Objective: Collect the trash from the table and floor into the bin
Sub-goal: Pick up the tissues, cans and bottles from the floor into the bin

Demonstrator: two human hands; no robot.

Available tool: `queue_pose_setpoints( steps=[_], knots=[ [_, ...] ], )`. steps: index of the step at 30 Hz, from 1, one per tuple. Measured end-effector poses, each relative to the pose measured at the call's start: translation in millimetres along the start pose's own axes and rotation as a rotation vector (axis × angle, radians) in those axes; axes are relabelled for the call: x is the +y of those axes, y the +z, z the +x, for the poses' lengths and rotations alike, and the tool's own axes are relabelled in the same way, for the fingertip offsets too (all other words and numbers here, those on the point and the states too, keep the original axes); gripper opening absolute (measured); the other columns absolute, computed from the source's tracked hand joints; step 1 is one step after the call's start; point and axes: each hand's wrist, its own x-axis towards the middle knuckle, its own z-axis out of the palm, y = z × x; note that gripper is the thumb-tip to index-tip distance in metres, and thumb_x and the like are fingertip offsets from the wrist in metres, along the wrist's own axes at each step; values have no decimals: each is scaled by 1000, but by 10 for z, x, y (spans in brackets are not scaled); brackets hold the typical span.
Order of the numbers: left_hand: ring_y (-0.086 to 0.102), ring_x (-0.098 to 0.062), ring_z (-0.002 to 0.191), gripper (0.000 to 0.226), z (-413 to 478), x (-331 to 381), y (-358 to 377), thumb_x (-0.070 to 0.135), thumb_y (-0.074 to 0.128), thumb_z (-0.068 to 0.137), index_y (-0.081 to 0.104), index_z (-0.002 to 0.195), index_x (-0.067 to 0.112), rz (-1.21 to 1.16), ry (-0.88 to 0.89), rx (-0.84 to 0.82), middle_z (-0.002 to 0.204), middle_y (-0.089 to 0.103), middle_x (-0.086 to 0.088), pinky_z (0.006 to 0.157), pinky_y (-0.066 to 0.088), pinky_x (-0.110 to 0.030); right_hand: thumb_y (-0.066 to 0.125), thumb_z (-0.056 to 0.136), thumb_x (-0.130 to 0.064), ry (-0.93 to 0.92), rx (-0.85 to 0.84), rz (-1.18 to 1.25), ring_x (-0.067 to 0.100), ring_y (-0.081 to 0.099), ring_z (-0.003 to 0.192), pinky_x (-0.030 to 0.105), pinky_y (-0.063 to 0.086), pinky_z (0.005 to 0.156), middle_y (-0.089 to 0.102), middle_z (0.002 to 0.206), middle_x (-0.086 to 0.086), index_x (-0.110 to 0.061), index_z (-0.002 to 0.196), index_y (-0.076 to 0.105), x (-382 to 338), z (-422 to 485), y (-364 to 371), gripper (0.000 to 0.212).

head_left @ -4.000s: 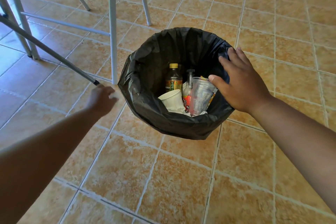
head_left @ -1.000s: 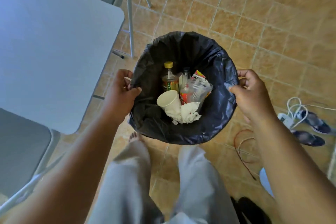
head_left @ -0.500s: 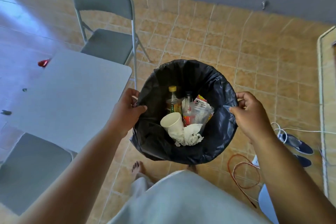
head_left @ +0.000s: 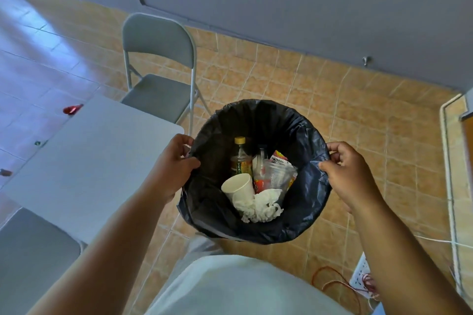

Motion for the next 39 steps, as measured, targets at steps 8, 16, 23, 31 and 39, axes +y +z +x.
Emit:
queue_pose_setpoints(
  steps=[8,16,23,31,39],
  knots=[
    [61,-38,99,37,1147,516,-132,-2,59,83,57,97,32,49,7,-35,106,60,-13,83,55,-59,59,88,-9,23,28,-27,40,63,82,55,53,71,64,88,13,-38,96,60,-485,1028,260,30],
    [60,-31,96,36,2309,1178,-296,-1,60,84,56,101,30,112,38,-50,102,58,-8,80,58,-54,60,88,-8,39,88,-24,35,64,80,52,53,69,64,85,8,-36,98,59,-1009,2090,488,29],
    [61,-31,96,33,3251,1639,-295,2,62,86,56,103,30,129,17,-52,102,59,-9,84,57,-52,61,85,-6,62,33,-4,41,65,84,53,54,73,65,88,15,-29,100,61,-1346,3194,569,28],
    [62,-34,98,35,4334,2138,-11,-4,59,85,56,102,27,62,-42,22,103,60,-11,84,57,-53,62,85,-7,17,-72,30,40,66,83,56,55,69,66,89,13,-35,97,61,-1598,4644,580,31],
    [59,-43,101,33,5280,2658,149,-5,61,83,58,98,24,11,-54,163,103,59,-18,86,52,-62,62,87,-17,-71,-166,12,37,67,82,52,56,69,66,87,9,-35,96,62,-2096,6044,582,21]
  ],
)
